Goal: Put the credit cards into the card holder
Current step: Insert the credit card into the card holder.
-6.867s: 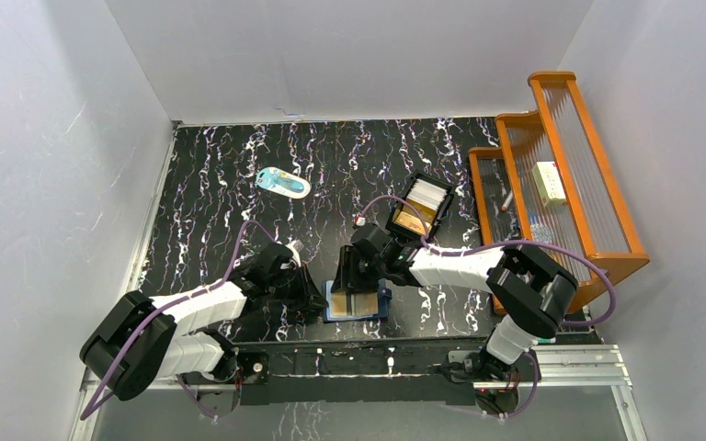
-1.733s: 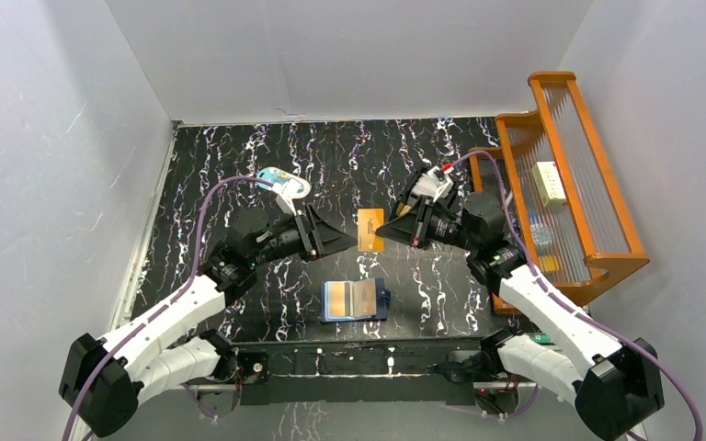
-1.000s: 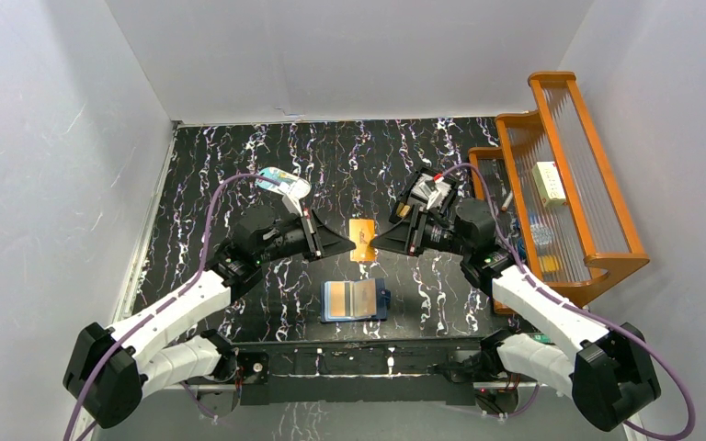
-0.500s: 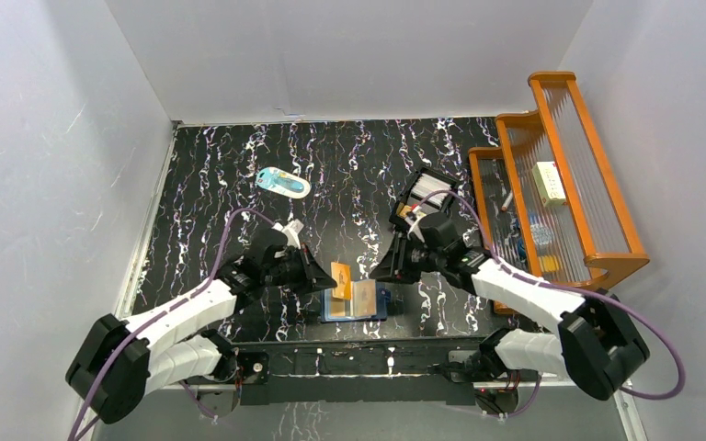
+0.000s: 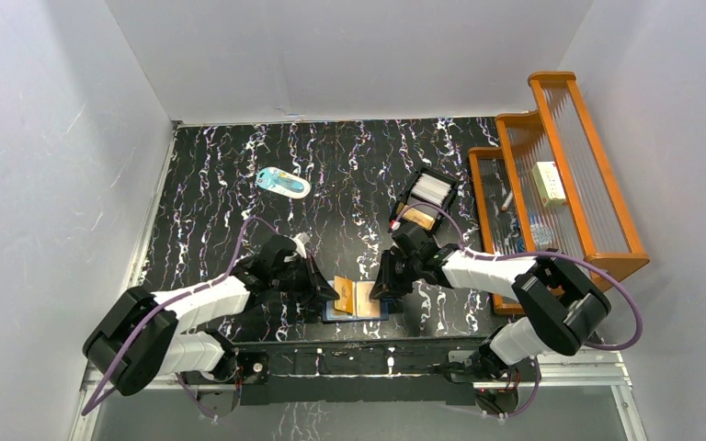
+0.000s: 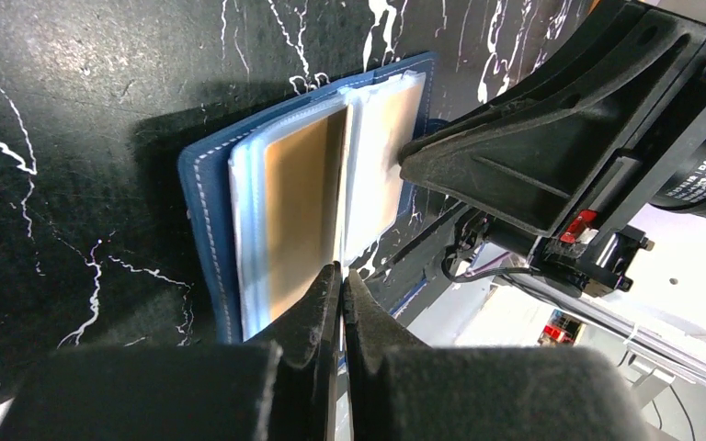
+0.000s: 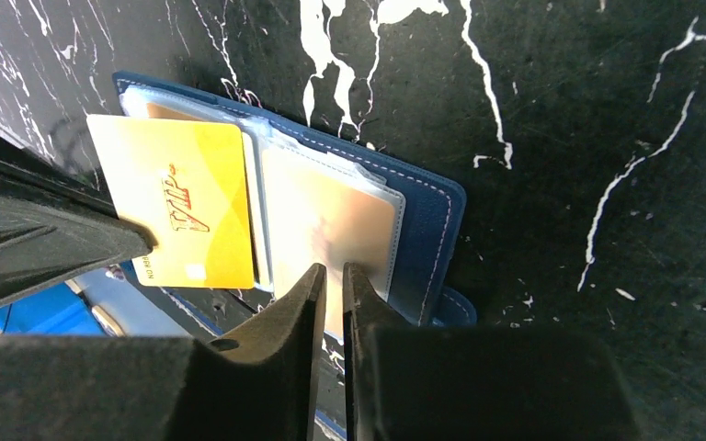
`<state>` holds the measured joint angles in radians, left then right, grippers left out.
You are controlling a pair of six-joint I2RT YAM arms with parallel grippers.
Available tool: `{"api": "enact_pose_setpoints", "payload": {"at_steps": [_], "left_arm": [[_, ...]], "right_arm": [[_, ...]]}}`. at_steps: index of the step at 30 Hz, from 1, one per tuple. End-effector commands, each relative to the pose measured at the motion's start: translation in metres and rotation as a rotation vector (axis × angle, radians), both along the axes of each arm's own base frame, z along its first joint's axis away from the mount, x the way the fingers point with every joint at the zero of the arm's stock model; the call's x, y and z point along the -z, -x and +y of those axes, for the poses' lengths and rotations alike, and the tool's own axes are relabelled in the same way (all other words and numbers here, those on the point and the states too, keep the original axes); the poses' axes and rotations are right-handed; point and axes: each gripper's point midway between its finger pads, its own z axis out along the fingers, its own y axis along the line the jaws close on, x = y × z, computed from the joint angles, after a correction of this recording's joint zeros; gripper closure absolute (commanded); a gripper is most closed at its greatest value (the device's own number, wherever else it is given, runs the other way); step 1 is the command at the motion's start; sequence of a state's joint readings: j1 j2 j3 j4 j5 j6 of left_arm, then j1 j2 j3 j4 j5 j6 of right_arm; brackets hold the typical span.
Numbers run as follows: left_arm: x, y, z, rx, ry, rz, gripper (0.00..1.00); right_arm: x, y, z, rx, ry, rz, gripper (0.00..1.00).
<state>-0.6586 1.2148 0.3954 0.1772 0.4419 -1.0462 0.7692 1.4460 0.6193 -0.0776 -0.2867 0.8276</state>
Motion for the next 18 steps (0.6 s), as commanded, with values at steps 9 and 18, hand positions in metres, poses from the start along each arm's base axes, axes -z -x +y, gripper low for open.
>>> {"api": "enact_pose_setpoints", "payload": {"at_steps": [9, 18], "left_arm": [[-0.002, 0.006, -0.014, 0.062, 0.075, 0.003, 1.0], [-0.001, 0.008, -0.013, 0.063, 0.075, -0.01, 1.0]], "right_arm": [[0.015, -0.001, -0.008, 0.002, 0.052, -0.024, 0.82], [0.019, 0.0, -0.006, -0.003, 0.048, -0.012, 0.82]]}}
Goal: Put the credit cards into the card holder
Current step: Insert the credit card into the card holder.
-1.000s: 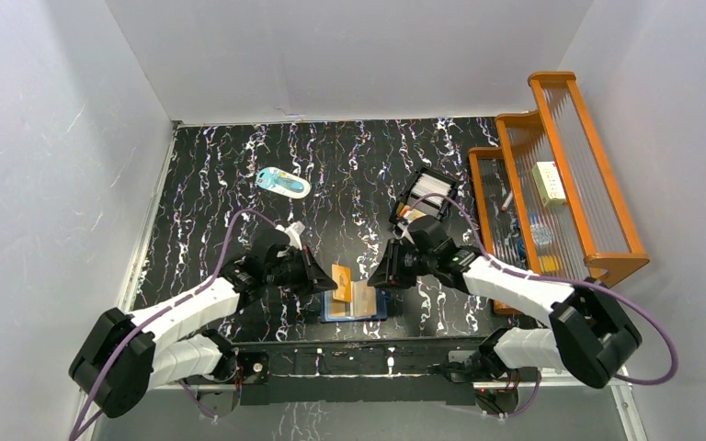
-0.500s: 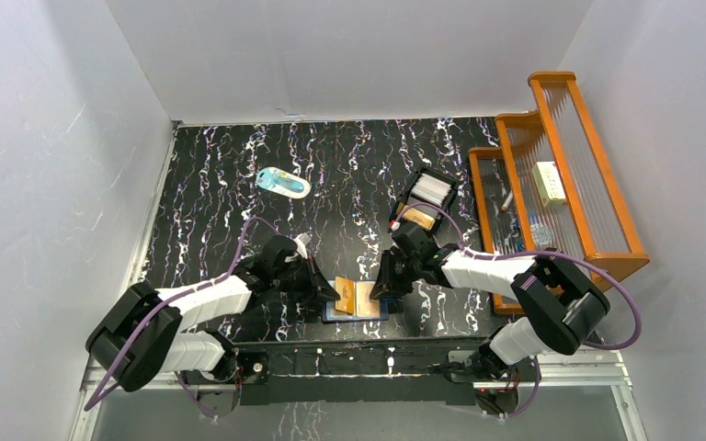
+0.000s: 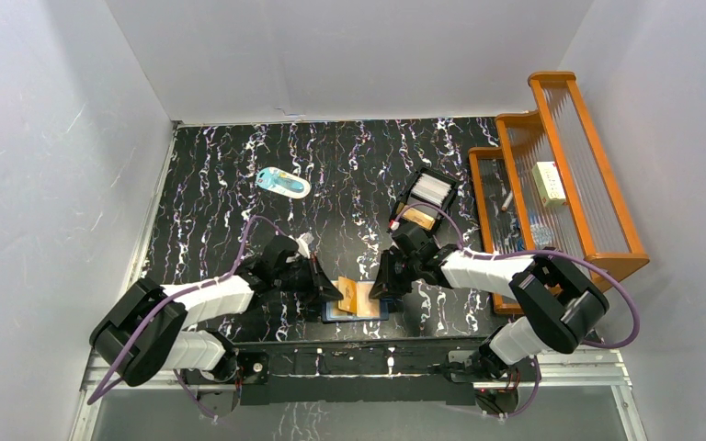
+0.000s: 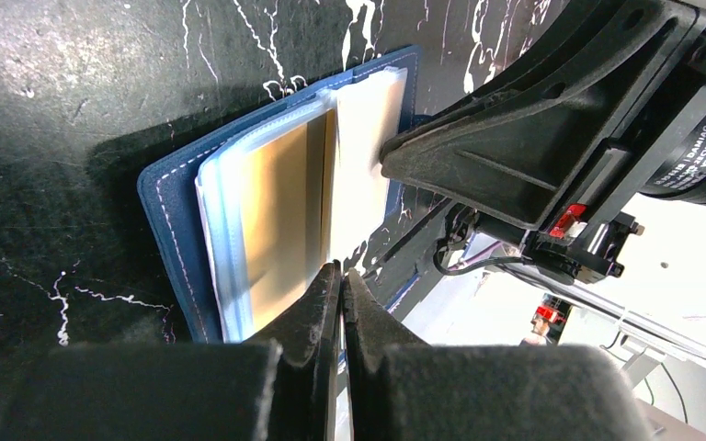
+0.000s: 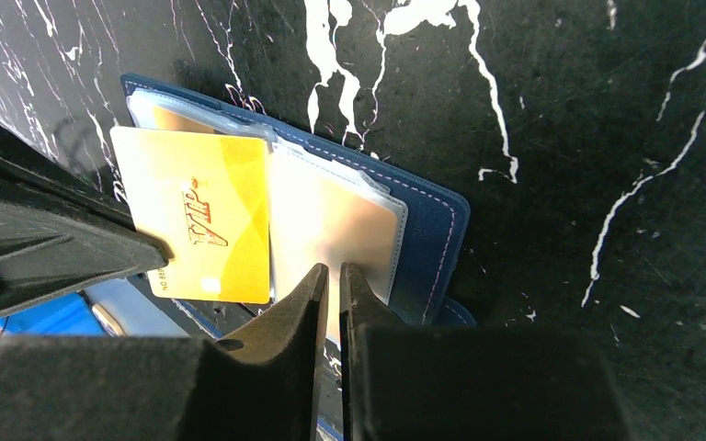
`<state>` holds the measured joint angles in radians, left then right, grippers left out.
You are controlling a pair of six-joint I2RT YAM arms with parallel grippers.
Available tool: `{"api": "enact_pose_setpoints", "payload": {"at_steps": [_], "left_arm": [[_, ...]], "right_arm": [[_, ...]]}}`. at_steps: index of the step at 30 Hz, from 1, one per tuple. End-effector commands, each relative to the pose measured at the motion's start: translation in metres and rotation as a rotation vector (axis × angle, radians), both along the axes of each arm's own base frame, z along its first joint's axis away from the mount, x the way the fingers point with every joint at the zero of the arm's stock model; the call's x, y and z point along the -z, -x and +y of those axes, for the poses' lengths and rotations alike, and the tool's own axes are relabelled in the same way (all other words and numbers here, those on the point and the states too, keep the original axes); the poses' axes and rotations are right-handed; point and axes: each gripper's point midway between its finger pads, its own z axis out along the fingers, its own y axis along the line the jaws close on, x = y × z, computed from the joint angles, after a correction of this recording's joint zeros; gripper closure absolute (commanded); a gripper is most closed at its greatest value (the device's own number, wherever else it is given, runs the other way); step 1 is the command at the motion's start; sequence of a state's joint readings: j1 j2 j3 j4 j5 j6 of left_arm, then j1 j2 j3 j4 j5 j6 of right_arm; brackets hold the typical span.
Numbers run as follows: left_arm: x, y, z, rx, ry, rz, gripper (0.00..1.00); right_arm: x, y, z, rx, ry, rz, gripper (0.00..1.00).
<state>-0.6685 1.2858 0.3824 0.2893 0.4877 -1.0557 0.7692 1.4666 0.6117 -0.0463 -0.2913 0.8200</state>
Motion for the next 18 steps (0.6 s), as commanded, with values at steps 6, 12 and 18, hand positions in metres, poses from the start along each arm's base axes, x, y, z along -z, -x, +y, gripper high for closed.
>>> {"api": "enact_pose_setpoints", "payload": {"at_steps": [6, 12, 18], "left_arm": [[-0.019, 0.004, -0.001, 0.007, 0.037, -0.046, 1.0], [-0.044, -0.004, -0.005, -0.006, 0.075, -0.118, 1.0], [-0.024, -0.001, -0.003, 0.009, 0.024, -0.087, 1.0]], "right_arm": [[0.014, 0.001, -0.007, 0.006, 0.051, -0.005, 0.82], [0.015, 0.0, -0.007, 0.008, 0.051, -0.005, 0.82], [0.016, 0.001, -0.005, 0.003, 0.047, 0.003, 0.83]]}}
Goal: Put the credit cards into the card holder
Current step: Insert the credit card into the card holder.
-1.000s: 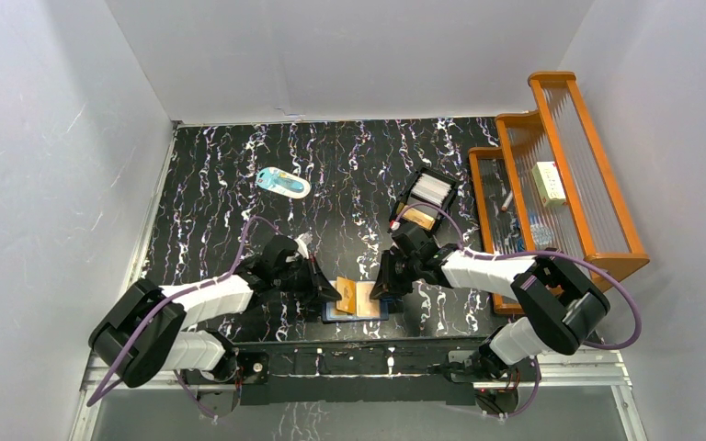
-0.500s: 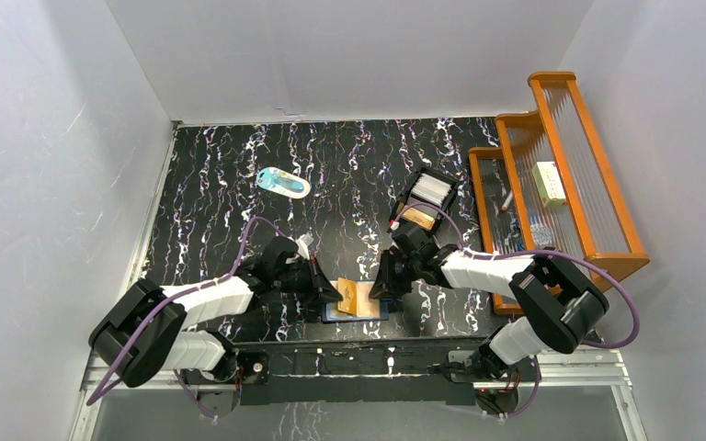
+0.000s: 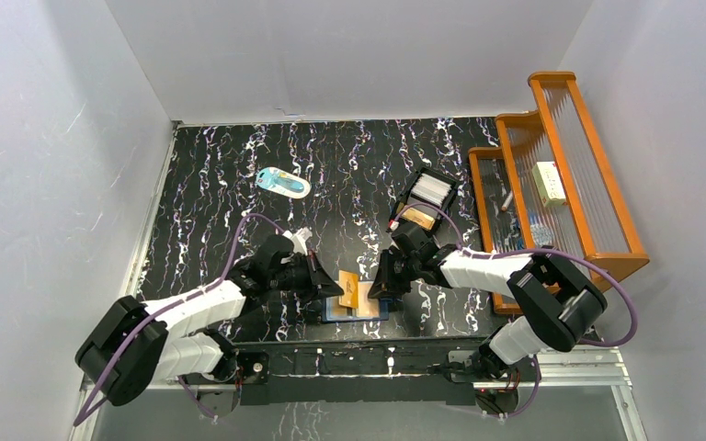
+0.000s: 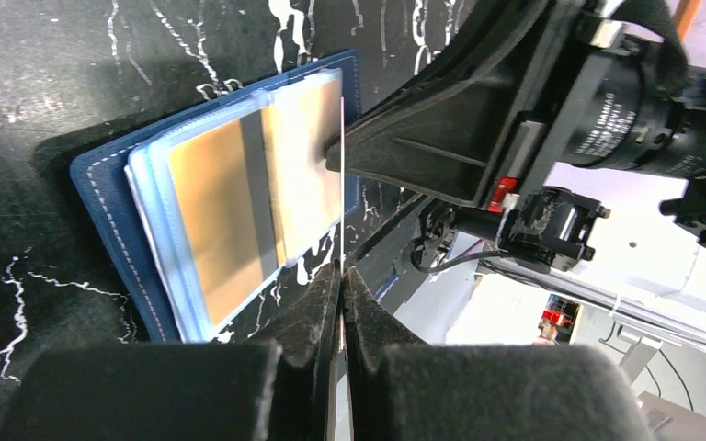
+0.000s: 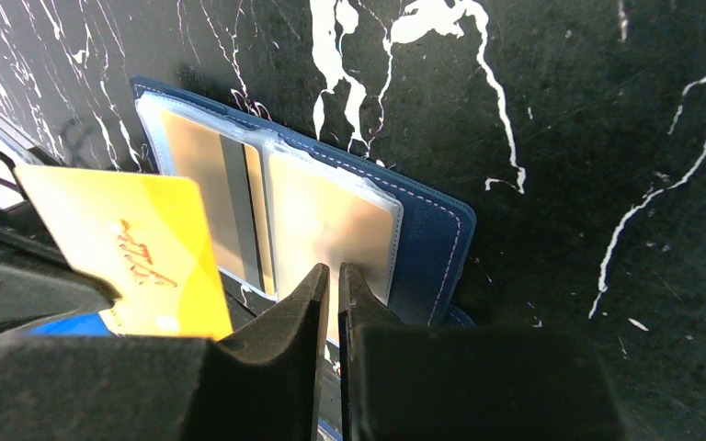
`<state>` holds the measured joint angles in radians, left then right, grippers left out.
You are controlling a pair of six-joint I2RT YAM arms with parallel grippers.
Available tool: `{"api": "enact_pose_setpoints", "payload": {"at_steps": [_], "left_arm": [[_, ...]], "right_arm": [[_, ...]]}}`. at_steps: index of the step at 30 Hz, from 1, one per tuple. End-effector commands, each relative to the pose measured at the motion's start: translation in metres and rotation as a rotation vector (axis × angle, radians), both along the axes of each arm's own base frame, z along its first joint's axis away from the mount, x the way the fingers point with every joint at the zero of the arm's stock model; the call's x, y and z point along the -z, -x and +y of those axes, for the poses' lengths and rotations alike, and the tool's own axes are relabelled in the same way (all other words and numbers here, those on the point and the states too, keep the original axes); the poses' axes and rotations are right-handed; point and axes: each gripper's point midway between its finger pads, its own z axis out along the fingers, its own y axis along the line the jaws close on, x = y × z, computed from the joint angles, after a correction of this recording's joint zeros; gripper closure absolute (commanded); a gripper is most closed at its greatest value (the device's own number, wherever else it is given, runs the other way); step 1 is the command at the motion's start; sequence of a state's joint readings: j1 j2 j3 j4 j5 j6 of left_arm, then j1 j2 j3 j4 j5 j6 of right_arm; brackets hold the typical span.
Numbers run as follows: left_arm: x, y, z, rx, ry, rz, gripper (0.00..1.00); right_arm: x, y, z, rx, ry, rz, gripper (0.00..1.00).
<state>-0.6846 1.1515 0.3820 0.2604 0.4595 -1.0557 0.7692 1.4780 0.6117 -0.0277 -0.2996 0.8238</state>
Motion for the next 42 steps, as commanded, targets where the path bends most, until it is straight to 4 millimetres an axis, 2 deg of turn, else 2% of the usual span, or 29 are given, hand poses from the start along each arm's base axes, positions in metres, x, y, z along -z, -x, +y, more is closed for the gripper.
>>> {"api": "enact_pose_setpoints", "payload": {"at_steps": [1, 19, 23, 30, 42], "left_arm": [[0.008, 0.001, 0.0, 0.014, -0.032, 0.011, 1.0], [0.049, 0.012, 0.01, 0.02, -0.142, 0.129, 1.0], [0.054, 0.004, 0.01, -0.012, -0.159, 0.105, 1.0], [0.052, -0.008, 0.009, -0.043, -0.17, 0.056, 1.0], [0.055, 0.001, -0.004, -0.066, -0.141, 0.051, 1.0]], "right_arm": [[0.015, 0.002, -0.008, 0.005, 0.057, 0.001, 0.83], [0.014, 0.0, -0.01, 0.017, 0.068, -0.008, 0.83], [0.012, -0.001, -0.009, 0.022, 0.062, -0.01, 0.83], [0.012, -0.001, -0.009, 0.027, 0.062, -0.011, 0.83], [0.004, -0.004, -0.005, 0.098, 0.006, -0.004, 0.81]]}}
